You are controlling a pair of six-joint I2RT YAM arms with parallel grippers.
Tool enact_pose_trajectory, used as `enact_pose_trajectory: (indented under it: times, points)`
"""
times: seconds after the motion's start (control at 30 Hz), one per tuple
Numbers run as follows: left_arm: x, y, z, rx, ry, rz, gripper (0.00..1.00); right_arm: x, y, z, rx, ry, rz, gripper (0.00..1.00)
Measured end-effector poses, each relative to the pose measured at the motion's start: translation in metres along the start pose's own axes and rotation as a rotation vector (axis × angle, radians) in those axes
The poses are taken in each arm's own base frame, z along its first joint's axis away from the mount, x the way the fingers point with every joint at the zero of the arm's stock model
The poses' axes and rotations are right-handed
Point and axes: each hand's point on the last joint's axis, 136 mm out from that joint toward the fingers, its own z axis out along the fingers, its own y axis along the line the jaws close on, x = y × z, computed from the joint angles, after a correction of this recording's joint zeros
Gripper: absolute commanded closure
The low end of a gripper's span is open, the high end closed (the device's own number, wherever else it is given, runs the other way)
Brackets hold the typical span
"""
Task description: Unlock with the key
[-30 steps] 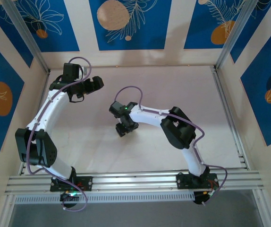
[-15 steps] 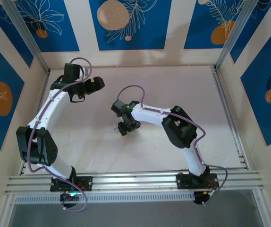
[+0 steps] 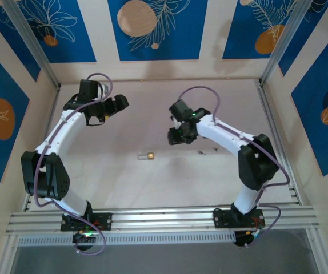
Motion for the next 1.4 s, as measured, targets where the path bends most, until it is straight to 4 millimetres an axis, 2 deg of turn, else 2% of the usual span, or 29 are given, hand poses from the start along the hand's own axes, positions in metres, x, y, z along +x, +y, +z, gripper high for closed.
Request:
enact_pose_trajectory:
  times: [0.07, 0.17, 0.3, 0.43, 0.5, 0.67, 0.93, 1.17, 1.4]
  points:
    - [0.005, -0.01, 0.004, 0.026, 0.013, 0.009, 0.08, 0.004, -0.031, 0.005, 0.045, 0.016, 0.07, 0.7]
    - [0.023, -0.03, 0.015, 0.068, 0.062, 0.038, 0.08, 0.018, -0.074, 0.015, 0.108, 0.063, 0.168, 0.72]
    - [0.06, -0.06, 0.033, 0.119, 0.163, 0.09, 0.09, 0.029, -0.101, 0.02, 0.139, 0.096, 0.24, 0.72]
    - [0.091, -0.079, 0.043, 0.156, 0.242, 0.13, 0.09, 0.031, -0.101, 0.026, 0.144, 0.113, 0.24, 0.68]
    - [0.099, -0.085, 0.045, 0.168, 0.264, 0.141, 0.09, 0.036, -0.1, 0.033, 0.149, 0.138, 0.231, 0.65]
    - [0.1, -0.084, 0.045, 0.167, 0.267, 0.141, 0.09, 0.046, -0.096, 0.049, 0.17, 0.191, 0.206, 0.62]
    - [0.101, -0.084, 0.045, 0.165, 0.27, 0.139, 0.09, 0.053, -0.099, 0.057, 0.223, 0.226, 0.176, 0.59]
    - [0.101, -0.084, 0.045, 0.164, 0.27, 0.139, 0.09, 0.048, -0.105, 0.057, 0.25, 0.218, 0.177, 0.59]
    - [0.101, -0.084, 0.044, 0.165, 0.27, 0.139, 0.09, 0.042, -0.124, 0.054, 0.269, 0.205, 0.225, 0.59]
